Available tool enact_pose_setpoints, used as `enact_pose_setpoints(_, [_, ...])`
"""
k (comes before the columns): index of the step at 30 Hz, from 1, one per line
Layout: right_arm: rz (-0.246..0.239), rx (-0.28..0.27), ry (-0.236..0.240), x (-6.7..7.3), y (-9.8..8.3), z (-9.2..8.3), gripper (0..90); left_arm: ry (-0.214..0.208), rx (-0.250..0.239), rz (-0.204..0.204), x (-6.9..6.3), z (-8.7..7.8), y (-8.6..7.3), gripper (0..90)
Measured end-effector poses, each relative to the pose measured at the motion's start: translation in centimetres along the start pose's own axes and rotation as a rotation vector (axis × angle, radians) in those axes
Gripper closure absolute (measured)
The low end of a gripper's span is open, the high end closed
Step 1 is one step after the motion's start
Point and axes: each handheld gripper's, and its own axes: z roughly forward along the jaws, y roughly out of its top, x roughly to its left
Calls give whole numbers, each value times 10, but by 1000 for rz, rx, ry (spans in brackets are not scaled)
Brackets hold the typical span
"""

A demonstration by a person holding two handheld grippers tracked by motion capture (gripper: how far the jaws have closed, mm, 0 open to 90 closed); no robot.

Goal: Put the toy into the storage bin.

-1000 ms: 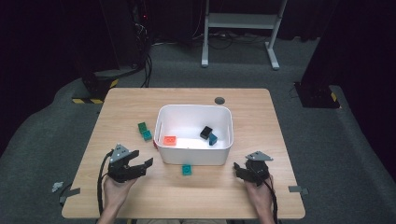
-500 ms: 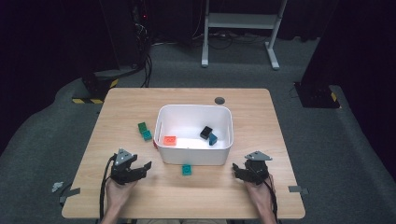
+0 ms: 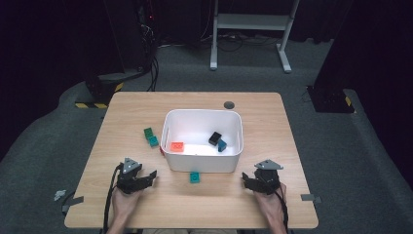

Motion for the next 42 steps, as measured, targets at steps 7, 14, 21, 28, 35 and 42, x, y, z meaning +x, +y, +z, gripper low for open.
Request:
enact_pose_setpoints(7, [-15, -43, 61, 24, -6, -12, 262, 8, 14, 9, -1, 2, 1, 299])
enact_pose_setpoints(14, [-31, -72, 130, 54, -10, -17, 284, 15, 18, 16, -2, 3, 1, 297])
enact_pose_setpoints(21, [-70, -67, 181, 79, -8, -11, 296, 33, 27, 41, -5, 4, 1, 291])
enact_pose_setpoints(28, [-103, -60, 235, 103, 0, -5, 307, 34, 28, 44, -6, 4, 1, 287])
enact_pose_setpoints(35, [-124, -55, 272, 126, 8, 4, 306, 35, 29, 47, -6, 4, 1, 285])
enact_pose_setpoints(42, [-138, -60, 275, 146, 17, 11, 307, 34, 29, 49, -6, 4, 1, 279])
